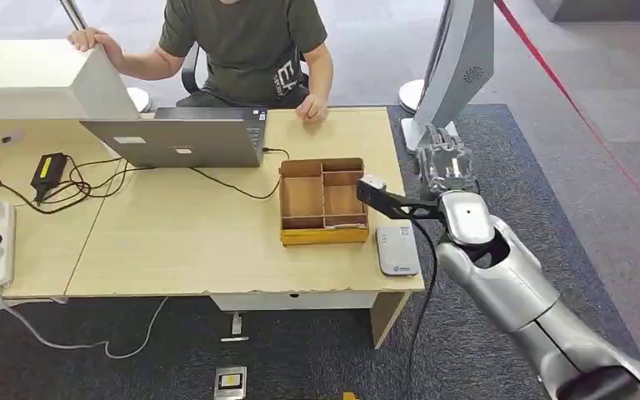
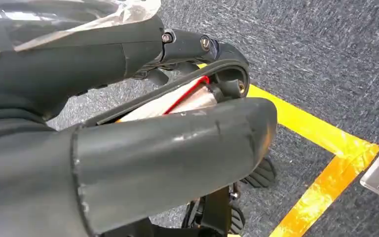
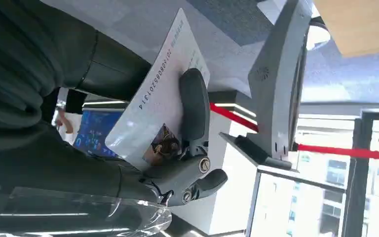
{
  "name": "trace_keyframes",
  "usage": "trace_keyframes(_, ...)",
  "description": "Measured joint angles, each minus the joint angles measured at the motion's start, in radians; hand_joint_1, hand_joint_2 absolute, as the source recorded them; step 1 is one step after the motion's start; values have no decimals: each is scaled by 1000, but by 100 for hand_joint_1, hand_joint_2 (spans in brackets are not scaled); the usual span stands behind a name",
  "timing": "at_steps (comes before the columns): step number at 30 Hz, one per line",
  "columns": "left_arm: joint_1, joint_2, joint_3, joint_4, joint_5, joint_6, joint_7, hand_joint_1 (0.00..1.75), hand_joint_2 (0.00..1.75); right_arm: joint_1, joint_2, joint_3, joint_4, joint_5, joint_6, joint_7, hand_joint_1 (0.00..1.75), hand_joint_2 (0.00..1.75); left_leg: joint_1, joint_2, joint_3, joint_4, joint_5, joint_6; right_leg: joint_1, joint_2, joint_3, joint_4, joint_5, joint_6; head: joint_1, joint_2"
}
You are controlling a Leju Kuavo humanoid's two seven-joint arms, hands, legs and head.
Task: Pass the card to the sensor for recognition and then transmit it.
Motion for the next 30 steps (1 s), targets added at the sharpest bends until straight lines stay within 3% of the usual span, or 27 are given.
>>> trace_keyframes(15,-2,0,0,0,4,-28,-1,0,0,-108,121,54,76,-78,-65,-74,175,175,1,-1,-1,0,0,0,1,0,0,0,0,0,0,0)
trace_keyframes(30,-1,5,0,0,-8,-50,3,0,0,-145,161,71,203,-76,-71,-33,175,175,1,-1,-1,0,0,0,1,0,0,0,0,0,0,0)
